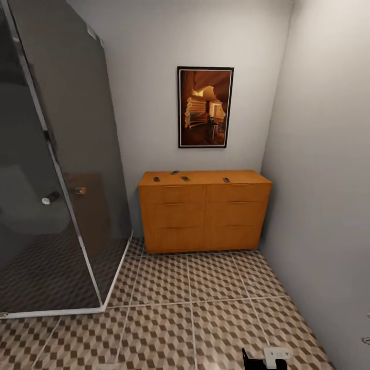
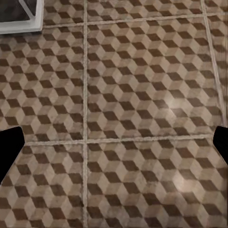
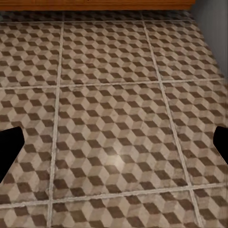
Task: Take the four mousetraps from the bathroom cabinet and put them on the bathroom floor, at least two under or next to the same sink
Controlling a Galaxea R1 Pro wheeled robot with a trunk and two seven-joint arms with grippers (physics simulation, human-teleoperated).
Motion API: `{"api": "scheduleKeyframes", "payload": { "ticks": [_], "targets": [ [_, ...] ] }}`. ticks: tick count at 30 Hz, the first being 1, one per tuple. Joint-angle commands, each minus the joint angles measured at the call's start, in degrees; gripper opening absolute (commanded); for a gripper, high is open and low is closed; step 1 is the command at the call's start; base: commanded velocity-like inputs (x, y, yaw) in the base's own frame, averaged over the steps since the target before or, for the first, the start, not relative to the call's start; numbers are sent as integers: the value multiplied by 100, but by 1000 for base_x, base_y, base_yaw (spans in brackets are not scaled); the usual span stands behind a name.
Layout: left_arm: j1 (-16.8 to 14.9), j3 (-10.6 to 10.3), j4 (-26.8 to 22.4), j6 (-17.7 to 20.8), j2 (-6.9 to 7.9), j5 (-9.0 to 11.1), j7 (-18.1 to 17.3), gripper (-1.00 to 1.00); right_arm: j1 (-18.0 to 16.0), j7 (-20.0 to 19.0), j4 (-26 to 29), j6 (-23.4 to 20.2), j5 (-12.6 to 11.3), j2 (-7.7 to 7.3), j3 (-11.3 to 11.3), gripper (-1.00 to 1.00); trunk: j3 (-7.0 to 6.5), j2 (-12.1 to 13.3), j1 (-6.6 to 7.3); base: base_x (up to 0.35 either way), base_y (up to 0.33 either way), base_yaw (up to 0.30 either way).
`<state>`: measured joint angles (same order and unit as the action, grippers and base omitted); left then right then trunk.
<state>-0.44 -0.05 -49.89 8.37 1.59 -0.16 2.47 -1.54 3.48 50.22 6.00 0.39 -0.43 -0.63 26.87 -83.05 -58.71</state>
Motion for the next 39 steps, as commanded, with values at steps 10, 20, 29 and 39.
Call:
{"api": "scheduleKeyframes", "payload": {
  "ticks": [10,20,29,39],
  "targets": [
    [0,10,92,25,0,-4,17,100,-5,20,-4,15,3,-1,-7,100,6,-3,-2,237,0,-292],
    [0,14,126,25,0,-9,17,100,-5,21,-4,15,3,-1,-7,100,6,-3,-2,238,-23,-151],
    [0,14,126,25,0,-10,17,100,-5,24,-4,15,4,7,-14,100,6,-3,-2,238,-164,-6],
    [0,14,128,24,-2,-10,17,100,-5,29,-4,15,5,8,-24,100,6,-3,-2,238,-200,205]
  ]
}}
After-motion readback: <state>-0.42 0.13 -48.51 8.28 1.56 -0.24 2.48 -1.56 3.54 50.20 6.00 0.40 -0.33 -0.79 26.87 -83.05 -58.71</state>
